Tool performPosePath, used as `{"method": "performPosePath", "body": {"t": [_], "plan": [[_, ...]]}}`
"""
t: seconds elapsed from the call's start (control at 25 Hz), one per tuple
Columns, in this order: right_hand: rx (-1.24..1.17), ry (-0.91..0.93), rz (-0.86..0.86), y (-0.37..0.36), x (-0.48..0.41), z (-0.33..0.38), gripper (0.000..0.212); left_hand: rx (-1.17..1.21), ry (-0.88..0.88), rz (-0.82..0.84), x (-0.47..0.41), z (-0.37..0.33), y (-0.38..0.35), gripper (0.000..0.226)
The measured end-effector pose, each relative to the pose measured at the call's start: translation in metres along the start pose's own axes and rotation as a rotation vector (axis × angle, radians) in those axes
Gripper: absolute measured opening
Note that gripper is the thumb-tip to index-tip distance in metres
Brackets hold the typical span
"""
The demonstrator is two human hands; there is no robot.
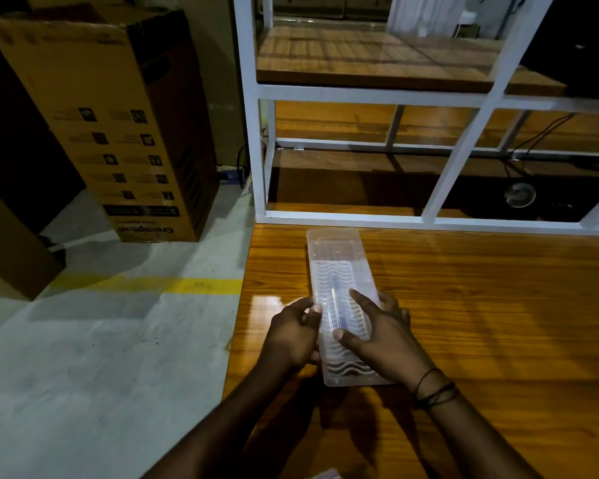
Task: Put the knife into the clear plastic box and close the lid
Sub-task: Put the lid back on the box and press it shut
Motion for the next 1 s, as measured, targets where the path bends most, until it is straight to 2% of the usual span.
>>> {"method": "performPosePath", "body": {"t": [0.08,0.2,0.32,0.4,0.56,0.64,1.0], "plan": [[-0.029,0.020,-0.027,-0.003,0.001,-0.001,0.077,-0.074,-0.033,0.005,-0.001,0.001,-0.003,0.032],[-0.120,0.033,-0.162,-0.009,0.006,-0.006,0.066,-0.260,-0.101,-0.004,0.002,-0.003,-0.010,0.037],[-0.342,-0.147,-0.194,-0.013,0.001,-0.025,0.059,-0.355,-0.132,0.007,0.012,-0.004,-0.017,0.042],[-0.449,-0.192,-0.159,-0.017,-0.002,-0.033,0.046,-0.352,-0.131,0.043,0.019,-0.001,-0.021,0.045],[-0.544,-0.149,-0.183,-0.019,-0.001,-0.039,0.029,-0.355,-0.064,0.113,0.019,0.007,-0.021,0.049],[-0.564,-0.156,-0.155,-0.020,-0.001,-0.041,0.028,-0.308,-0.034,0.133,0.018,0.006,-0.020,0.049],[-0.584,-0.100,-0.274,-0.002,-0.001,-0.028,0.034,-0.120,-0.016,0.103,0.010,-0.006,-0.008,0.054]]}}
Point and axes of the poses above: each hand's wrist, its own x-axis away from the middle knuckle, its own y-axis out of the back of the hand, z = x × y, the point moved 7 cm from there along -x, towards the middle knuckle, and after that the axes turned 10 degrees about -y, right-handed, at the moved point
